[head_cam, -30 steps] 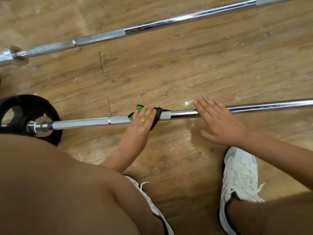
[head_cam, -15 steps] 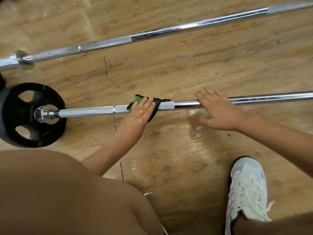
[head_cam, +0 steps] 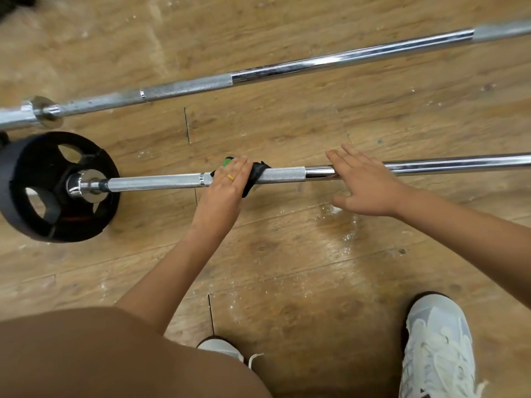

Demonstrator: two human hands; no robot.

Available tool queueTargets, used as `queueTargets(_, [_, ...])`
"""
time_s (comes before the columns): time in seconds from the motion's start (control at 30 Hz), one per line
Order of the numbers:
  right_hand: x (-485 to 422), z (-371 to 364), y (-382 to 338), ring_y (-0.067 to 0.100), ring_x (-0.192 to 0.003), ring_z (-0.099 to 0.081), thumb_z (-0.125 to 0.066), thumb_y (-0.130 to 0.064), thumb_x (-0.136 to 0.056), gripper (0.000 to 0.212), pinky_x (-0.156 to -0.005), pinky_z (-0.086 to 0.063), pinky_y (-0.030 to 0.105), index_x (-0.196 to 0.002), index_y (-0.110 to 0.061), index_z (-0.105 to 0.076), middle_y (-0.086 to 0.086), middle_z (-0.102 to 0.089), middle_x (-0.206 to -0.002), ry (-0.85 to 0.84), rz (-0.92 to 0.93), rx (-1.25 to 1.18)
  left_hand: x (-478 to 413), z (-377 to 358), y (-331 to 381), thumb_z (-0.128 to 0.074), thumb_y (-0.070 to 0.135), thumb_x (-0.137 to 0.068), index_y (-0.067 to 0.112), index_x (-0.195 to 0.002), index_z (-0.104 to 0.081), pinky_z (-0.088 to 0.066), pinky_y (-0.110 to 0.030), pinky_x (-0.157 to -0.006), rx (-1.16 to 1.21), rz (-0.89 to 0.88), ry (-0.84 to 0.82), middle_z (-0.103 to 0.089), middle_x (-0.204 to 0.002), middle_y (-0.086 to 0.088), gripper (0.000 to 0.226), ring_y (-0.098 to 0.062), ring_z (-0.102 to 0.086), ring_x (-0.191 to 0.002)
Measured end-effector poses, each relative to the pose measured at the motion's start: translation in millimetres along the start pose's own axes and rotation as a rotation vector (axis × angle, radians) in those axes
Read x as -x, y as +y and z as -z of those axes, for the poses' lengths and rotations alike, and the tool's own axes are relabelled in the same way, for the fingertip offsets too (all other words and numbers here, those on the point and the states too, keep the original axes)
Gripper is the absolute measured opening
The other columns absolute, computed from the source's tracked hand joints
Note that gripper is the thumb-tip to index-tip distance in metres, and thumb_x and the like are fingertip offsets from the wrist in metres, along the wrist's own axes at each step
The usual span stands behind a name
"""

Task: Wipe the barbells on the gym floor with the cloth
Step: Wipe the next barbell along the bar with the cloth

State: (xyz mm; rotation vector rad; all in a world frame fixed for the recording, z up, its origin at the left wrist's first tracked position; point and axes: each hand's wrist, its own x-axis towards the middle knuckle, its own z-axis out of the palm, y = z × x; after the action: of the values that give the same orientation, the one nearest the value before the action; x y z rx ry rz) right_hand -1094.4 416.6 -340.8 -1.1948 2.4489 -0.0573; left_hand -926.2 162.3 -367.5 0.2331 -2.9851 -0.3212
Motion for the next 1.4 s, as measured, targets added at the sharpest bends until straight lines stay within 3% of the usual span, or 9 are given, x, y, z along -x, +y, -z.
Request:
queueTargets(0.27, [-12, 0, 6, 0.02, -0.155, 0.0, -0.041, -0.059, -0.073, 0.104, -0.123, -0.004, 0.036, -0.161, -0.013, -0.008, 0.003, -0.013, -0.168, 0.019, -0.002, 0.011, -15, 3, -6, -0.048, -0.025, -0.078, 0.002, -0.145, -0.047, -0.037, -0.052, -0.113, 0.04, -0.046, -0.048, -0.047, -0.151, -0.016, 0.073, -0.036, -0.044, -0.138])
queueTargets(0.53, [-22, -5, 1, 0.022, -0.155, 0.01, -0.036, -0.058, -0.075, 0.104, -0.122, 0.01, 0.04, -0.16, -0.012, 0.0, 0.006, -0.004, -0.169, 0.012, 0.014, 0.098, 2, -6, -25, -0.053, -0.013, -0.088, 0.008, -0.139, -0.052, -0.048, -0.051, -0.102, 0.106, 0.27, 0.186, -0.054, -0.145, -0.008, 0.056, -0.03, -0.044, -0.134])
queueTargets(0.77, [-37, -10, -27, 0.018, -0.155, 0.006, -0.037, -0.054, -0.077, 0.099, -0.12, 0.007, 0.032, -0.161, -0.012, -0.005, 0.006, -0.006, -0.169, 0.073, 0.14, 0.086, 3, -5, -12, -0.058, -0.024, -0.072, 0.0, -0.144, -0.048, -0.032, -0.056, -0.117, 0.016, -0.003, 0.064, -0.049, -0.15, -0.017, 0.077, -0.034, -0.041, -0.143])
queueTargets(0.87, [-36, -12, -25, 0.018, -0.155, 0.004, -0.036, -0.054, -0.077, 0.098, -0.118, 0.008, 0.03, -0.161, -0.012, -0.009, 0.005, -0.01, -0.168, 0.098, 0.146, 0.078, 8, 3, -25, -0.059, -0.015, -0.084, 0.005, -0.137, -0.055, -0.037, -0.049, -0.116, 0.058, 0.166, 0.152, -0.056, -0.143, -0.014, 0.057, -0.026, -0.043, -0.137])
queueTargets(0.93, [-35, -14, -24, 0.02, -0.155, -0.001, -0.029, -0.057, -0.075, 0.098, -0.119, 0.005, 0.032, -0.16, -0.011, -0.014, 0.006, -0.016, -0.167, 0.122, 0.146, 0.077, 10, 3, -27, -0.058, -0.013, -0.088, 0.005, -0.137, -0.056, -0.042, -0.053, -0.112, 0.084, 0.271, 0.184, -0.056, -0.143, -0.014, 0.052, -0.029, -0.044, -0.137])
queueTargets(1.03, [-35, -15, -24, 0.019, -0.155, -0.001, -0.023, -0.059, -0.073, 0.1, -0.12, 0.001, 0.033, -0.16, -0.01, -0.015, 0.008, -0.017, -0.167, 0.123, 0.16, 0.077, 10, 1, -13, -0.058, -0.019, -0.082, 0.002, -0.136, -0.056, -0.04, -0.06, -0.111, 0.074, 0.224, 0.164, -0.057, -0.141, -0.016, 0.058, -0.032, -0.042, -0.138])
queueTargets(1.2, [-32, -16, -25, 0.013, -0.151, 0.011, -0.036, -0.054, -0.075, 0.099, -0.121, 0.005, 0.032, -0.161, -0.012, -0.007, 0.004, -0.008, -0.168, 0.105, 0.161, 0.073, 10, 3, -6, -0.052, -0.021, -0.081, 0.008, -0.144, -0.049, -0.024, -0.046, -0.121, 0.073, 0.11, 0.065, -0.05, -0.15, -0.009, 0.07, -0.026, -0.038, -0.145])
queueTargets(1.33, [-31, -24, -23, 0.012, -0.151, 0.006, -0.033, -0.055, -0.073, 0.099, -0.121, 0.002, 0.034, -0.16, -0.011, -0.013, 0.006, -0.017, -0.167, 0.138, 0.153, 0.069, 8, 9, -18, -0.048, -0.01, -0.091, 0.014, -0.118, -0.057, -0.035, -0.046, -0.116, 0.124, 0.274, 0.158, -0.059, -0.127, -0.001, 0.037, -0.018, -0.047, -0.12])
queueTargets(1.4, [-31, -25, -24, 0.013, -0.151, 0.005, -0.032, -0.055, -0.073, 0.1, -0.121, 0.002, 0.034, -0.16, -0.01, -0.014, 0.006, -0.018, -0.166, 0.141, 0.157, 0.072, 8, 9, -11, -0.05, -0.009, -0.092, 0.011, -0.12, -0.059, -0.04, -0.051, -0.111, 0.144, 0.293, 0.179, -0.06, -0.128, -0.004, 0.036, -0.018, -0.043, -0.123])
